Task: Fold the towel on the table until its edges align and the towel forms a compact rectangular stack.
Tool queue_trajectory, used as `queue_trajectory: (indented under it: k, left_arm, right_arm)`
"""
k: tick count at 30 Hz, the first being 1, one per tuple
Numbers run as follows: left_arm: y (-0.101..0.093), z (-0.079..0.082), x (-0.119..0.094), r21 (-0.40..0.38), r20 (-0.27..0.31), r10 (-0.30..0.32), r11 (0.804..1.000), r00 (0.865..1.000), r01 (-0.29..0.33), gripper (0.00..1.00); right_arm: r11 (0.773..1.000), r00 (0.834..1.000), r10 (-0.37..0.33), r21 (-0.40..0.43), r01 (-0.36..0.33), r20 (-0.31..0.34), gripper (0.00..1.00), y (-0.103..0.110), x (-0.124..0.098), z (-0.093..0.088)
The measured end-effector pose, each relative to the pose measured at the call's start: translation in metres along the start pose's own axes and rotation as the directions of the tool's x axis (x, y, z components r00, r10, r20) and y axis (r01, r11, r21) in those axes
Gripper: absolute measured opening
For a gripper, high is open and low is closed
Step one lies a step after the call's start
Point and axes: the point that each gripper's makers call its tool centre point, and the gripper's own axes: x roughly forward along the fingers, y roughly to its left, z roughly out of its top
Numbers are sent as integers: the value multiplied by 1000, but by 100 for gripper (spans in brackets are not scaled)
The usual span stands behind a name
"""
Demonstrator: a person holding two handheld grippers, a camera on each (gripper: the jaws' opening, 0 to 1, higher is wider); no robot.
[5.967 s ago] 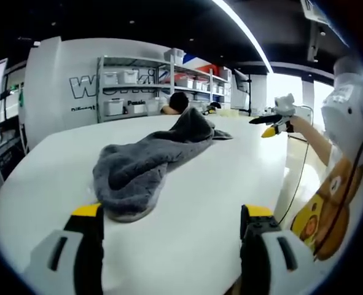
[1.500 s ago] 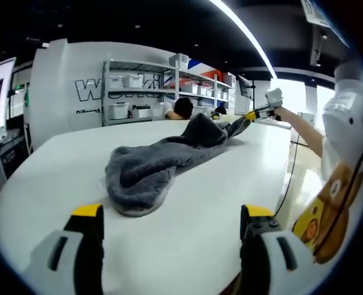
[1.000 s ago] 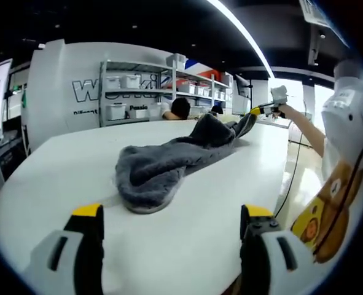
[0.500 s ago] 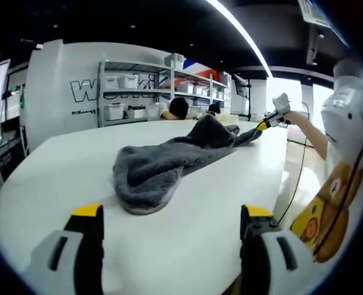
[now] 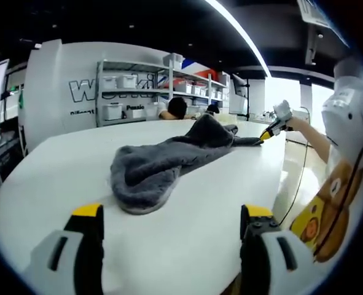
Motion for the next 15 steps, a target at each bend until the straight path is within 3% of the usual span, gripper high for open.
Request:
queue_trajectory:
  k: [15]
  left_arm:
    - [-2,-1,0,2,-5,-4,1000,1000,4,97]
  right_arm:
    - [999,999,35,38,-34,-22,7,9,7,-19]
